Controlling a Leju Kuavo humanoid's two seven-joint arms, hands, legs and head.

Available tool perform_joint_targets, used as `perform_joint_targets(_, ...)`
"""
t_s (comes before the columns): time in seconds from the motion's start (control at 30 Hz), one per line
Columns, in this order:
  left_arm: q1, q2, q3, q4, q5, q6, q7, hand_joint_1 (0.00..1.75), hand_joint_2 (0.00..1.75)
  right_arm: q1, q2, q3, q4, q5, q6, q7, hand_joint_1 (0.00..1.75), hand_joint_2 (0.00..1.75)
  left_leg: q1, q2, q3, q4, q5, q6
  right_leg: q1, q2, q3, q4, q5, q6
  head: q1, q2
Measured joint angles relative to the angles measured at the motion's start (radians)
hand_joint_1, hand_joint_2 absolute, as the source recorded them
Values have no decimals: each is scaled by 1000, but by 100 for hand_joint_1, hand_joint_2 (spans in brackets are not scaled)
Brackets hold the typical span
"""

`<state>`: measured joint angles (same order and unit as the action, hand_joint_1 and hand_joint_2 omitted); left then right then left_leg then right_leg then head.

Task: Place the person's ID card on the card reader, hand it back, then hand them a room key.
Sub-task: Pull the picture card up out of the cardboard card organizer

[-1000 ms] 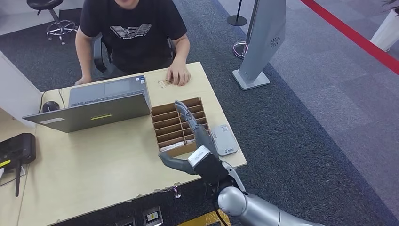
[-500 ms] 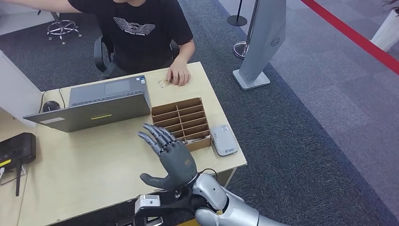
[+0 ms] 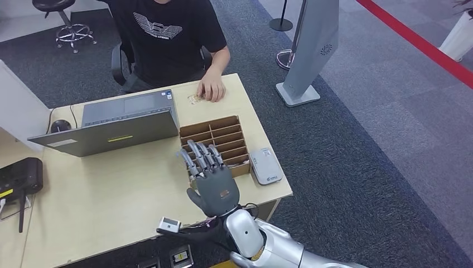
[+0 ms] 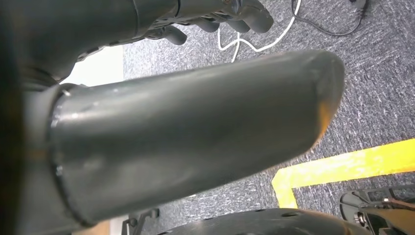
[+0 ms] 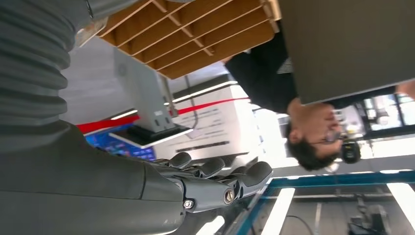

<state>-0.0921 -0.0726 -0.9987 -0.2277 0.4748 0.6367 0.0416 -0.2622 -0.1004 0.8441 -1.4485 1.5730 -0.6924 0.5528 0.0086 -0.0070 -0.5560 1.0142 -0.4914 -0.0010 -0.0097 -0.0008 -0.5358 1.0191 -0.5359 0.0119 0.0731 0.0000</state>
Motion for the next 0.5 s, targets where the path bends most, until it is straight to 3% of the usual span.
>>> perform_joint_targets(0.17, -2, 2, -12, 0, 13, 4, 0, 0, 0, -95, -65, 73, 33, 0, 24, 132, 0, 175, 0, 1, 0, 0, 0, 0, 0, 1, -1, 0, 0, 0, 0, 0)
perform_joint_targets(0.5, -2, 5, -32, 0, 34, 14, 0, 0, 0, -234, -184, 135, 43, -1, 175, 144, 0, 175, 0, 1, 0, 0, 0, 0, 0, 0, -1, 0, 1, 0, 0, 0)
